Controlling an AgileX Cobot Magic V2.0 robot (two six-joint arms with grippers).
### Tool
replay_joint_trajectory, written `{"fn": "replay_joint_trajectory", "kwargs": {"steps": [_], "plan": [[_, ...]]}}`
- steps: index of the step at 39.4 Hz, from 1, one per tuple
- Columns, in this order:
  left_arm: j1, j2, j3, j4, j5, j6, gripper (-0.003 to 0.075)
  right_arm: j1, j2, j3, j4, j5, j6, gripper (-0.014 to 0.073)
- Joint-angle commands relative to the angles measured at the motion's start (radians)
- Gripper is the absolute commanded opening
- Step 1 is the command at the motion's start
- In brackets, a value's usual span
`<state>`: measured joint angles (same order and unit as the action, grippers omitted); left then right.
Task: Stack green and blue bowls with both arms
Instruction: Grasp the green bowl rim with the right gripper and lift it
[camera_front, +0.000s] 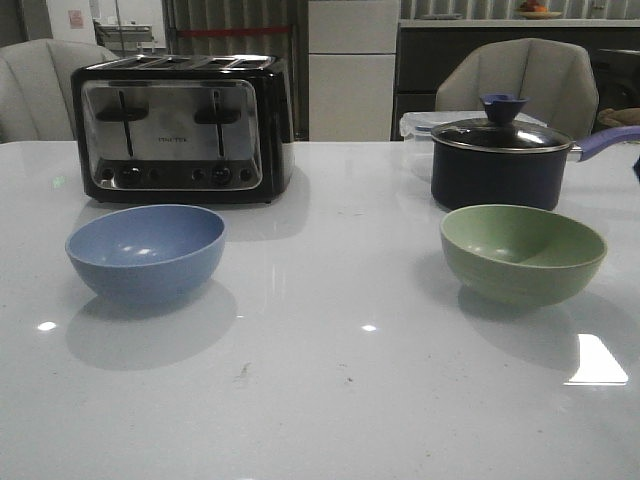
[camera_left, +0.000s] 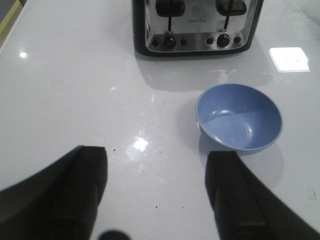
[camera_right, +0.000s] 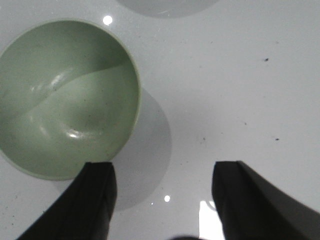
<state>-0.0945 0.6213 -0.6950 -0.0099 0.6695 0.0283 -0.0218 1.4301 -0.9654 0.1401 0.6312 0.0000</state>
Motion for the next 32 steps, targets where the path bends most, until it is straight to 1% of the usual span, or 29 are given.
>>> {"fn": "replay_joint_trajectory", "kwargs": {"steps": [1, 6, 10, 12, 14, 18, 21, 24, 26, 32], "plan": [[0.001, 0.009, -0.031, -0.003, -0.084, -0.009, 0.0488, -0.003, 0.078, -0.104, 0.073, -0.006, -0.063, 0.0517], [0.001, 0.009, -0.031, -0.003, -0.084, -0.009, 0.0488, -0.003, 0.236, -0.202, 0.192, 0.02, -0.159, 0.0517], [0.001, 0.009, -0.031, -0.003, -0.082, -0.009, 0.0488, -0.003, 0.325, -0.255, 0.201, 0.021, -0.159, 0.0517], [0.001, 0.009, -0.031, -0.003, -0.082, -0.009, 0.0488, -0.003, 0.36, -0.272, 0.201, 0.027, -0.159, 0.0501], [0.001, 0.009, -0.031, -0.003, -0.082, -0.009, 0.0488, -0.003, 0.379, -0.284, 0.201, 0.043, -0.159, 0.0444], [0.001, 0.009, -0.031, -0.003, -0.082, -0.009, 0.0488, -0.003, 0.383, -0.285, 0.201, 0.044, -0.159, 0.0246], [0.001, 0.009, -0.031, -0.003, -0.082, -0.009, 0.0488, -0.003, 0.383, -0.285, 0.2, 0.046, -0.159, 0.0147], [0.001, 0.009, -0.031, -0.003, -0.08, -0.009, 0.0488, -0.003, 0.372, -0.285, 0.2, 0.046, -0.161, 0.0086], [0.001, 0.009, -0.031, -0.003, -0.08, -0.009, 0.0488, 0.002, 0.358, -0.285, 0.2, 0.047, -0.177, 0.0071], [0.001, 0.009, -0.031, -0.003, -0.072, -0.009, 0.0488, 0.058, 0.274, -0.285, 0.2, 0.055, -0.216, 0.0066]]}}
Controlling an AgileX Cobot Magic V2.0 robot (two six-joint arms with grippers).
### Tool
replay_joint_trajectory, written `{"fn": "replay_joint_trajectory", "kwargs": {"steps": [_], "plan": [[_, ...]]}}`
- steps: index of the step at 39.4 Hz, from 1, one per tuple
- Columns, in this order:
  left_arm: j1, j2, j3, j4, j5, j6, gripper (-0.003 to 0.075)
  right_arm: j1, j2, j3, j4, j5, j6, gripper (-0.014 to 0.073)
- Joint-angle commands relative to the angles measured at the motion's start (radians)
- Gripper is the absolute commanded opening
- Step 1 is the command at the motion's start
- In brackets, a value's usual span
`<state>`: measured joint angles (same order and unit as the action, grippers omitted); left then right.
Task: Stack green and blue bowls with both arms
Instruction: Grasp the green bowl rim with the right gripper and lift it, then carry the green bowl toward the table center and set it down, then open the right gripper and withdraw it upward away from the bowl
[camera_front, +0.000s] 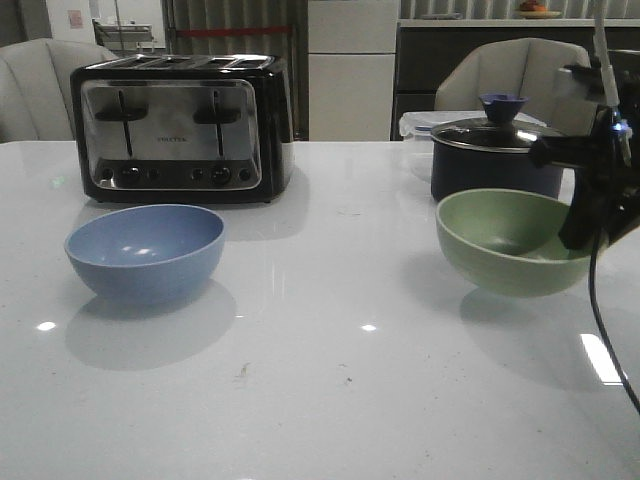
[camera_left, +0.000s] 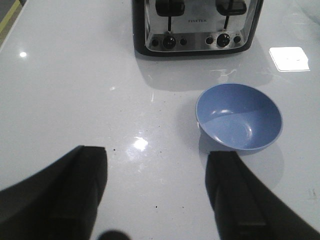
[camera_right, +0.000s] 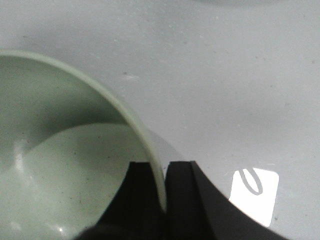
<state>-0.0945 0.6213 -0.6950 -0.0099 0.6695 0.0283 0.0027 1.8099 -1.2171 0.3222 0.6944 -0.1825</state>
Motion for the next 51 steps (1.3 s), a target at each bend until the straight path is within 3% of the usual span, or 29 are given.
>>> {"fn": "replay_joint_trajectory", "kwargs": {"steps": [1, 18, 31, 35, 44, 51], "plan": [[0.001, 0.009, -0.031, -0.003, -0.072, -0.009, 0.0488, 0.048, -0.123, -0.034, 0.018, -0.003, -0.043, 0.0066], [0.001, 0.009, -0.031, -0.003, -0.072, -0.009, 0.0488, 0.386, -0.123, -0.032, 0.011, -0.023, -0.07, 0.0069], [0.001, 0.009, -0.031, -0.003, -0.072, -0.009, 0.0488, 0.439, -0.008, -0.032, 0.038, -0.092, -0.07, 0.0073], [0.001, 0.009, -0.031, -0.003, -0.072, -0.009, 0.0488, 0.439, 0.012, -0.032, 0.038, -0.092, -0.07, 0.013], [0.001, 0.009, -0.031, -0.003, -0.074, -0.009, 0.0488, 0.436, 0.006, -0.032, 0.038, -0.109, -0.07, 0.0432], [0.001, 0.009, -0.031, -0.003, -0.083, -0.009, 0.0488, 0.441, -0.145, 0.003, 0.017, -0.159, -0.101, 0.0446]]}}
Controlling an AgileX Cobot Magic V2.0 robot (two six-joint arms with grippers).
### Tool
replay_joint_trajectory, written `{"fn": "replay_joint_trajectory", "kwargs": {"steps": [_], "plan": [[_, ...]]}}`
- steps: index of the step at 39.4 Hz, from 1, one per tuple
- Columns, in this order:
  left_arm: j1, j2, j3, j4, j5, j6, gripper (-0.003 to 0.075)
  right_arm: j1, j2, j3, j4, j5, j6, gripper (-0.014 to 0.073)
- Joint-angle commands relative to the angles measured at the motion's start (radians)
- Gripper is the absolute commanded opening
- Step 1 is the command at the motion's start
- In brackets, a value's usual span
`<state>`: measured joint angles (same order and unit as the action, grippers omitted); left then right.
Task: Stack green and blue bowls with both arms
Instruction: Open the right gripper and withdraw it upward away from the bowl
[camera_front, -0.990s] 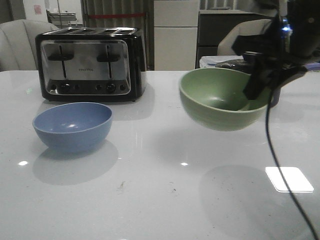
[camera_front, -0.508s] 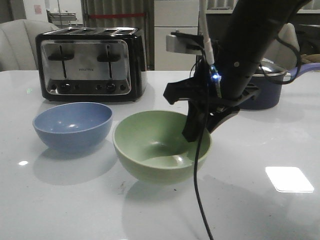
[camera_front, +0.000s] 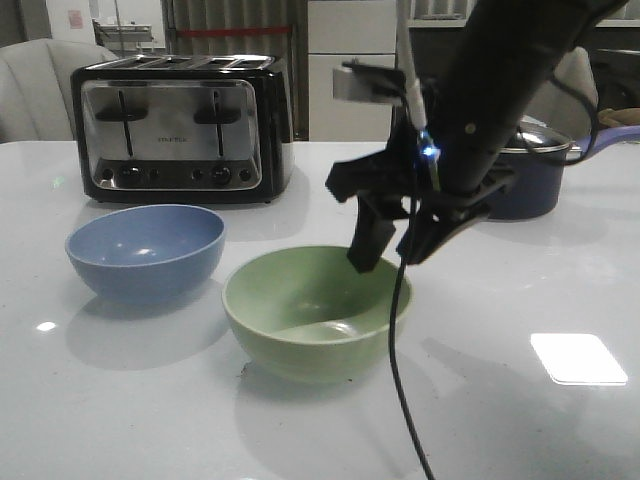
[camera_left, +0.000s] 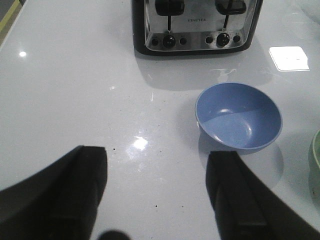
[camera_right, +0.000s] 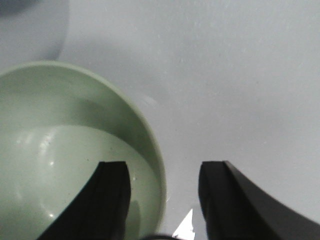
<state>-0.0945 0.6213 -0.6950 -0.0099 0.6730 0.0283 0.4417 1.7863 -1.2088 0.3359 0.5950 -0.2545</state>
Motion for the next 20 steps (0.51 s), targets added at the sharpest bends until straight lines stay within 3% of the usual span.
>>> {"fn": "replay_joint_trajectory", "kwargs": {"steps": [1, 12, 20], "plan": [[0.001, 0.009, -0.031, -0.003, -0.086, -0.009, 0.0488, 0.004, -0.163, 0.015, -0.003, -0.075, -0.041, 0.0446], [0.001, 0.009, -0.031, -0.003, -0.087, -0.009, 0.0488, 0.005, -0.568, 0.246, -0.06, -0.099, -0.085, 0.0446], [0.001, 0.009, -0.031, -0.003, -0.087, -0.009, 0.0488, 0.005, -0.807, 0.386, -0.06, -0.037, -0.085, 0.0446]]}}
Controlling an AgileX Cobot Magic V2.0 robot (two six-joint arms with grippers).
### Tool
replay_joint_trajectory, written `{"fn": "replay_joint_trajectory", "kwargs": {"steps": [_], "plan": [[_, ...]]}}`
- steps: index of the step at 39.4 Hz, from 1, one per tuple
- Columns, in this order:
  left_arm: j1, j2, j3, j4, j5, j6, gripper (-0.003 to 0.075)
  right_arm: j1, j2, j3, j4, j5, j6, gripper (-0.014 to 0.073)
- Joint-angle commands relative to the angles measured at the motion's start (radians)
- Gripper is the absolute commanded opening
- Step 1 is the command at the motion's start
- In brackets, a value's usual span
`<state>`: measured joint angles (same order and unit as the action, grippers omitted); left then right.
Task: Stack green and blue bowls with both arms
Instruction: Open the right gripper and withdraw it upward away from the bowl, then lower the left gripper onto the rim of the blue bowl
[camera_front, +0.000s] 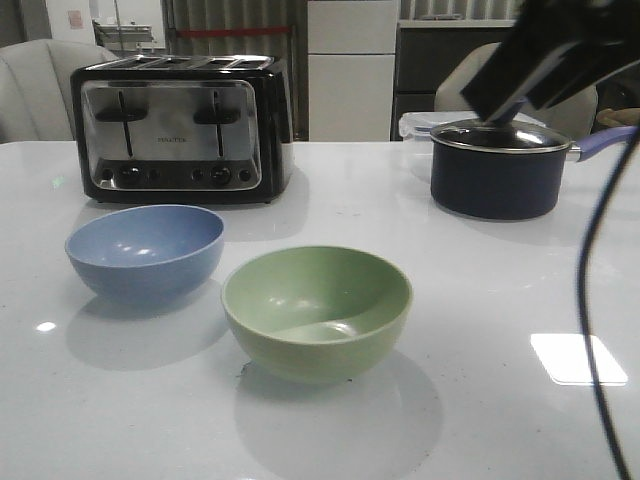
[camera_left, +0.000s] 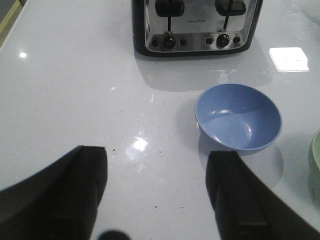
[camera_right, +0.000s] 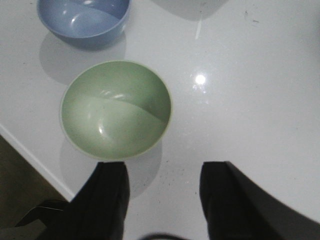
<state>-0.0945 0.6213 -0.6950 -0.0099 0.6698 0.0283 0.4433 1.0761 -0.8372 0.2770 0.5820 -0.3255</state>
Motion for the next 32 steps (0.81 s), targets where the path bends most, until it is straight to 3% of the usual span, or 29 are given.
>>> {"fn": "replay_joint_trajectory", "kwargs": {"steps": [1, 14, 32], "plan": [[0.001, 0.009, -0.031, -0.003, -0.084, -0.009, 0.0488, 0.003, -0.128, 0.032, -0.002, -0.014, -0.014, 0.0446], [-0.018, 0.108, -0.035, -0.029, -0.079, -0.002, 0.0488, 0.002, -0.384, 0.166, 0.002, 0.065, -0.014, 0.0446], [-0.164, 0.547, -0.12, -0.053, -0.213, 0.0, 0.0488, 0.002, -0.405, 0.17, 0.002, 0.066, -0.014, 0.0446]]}}
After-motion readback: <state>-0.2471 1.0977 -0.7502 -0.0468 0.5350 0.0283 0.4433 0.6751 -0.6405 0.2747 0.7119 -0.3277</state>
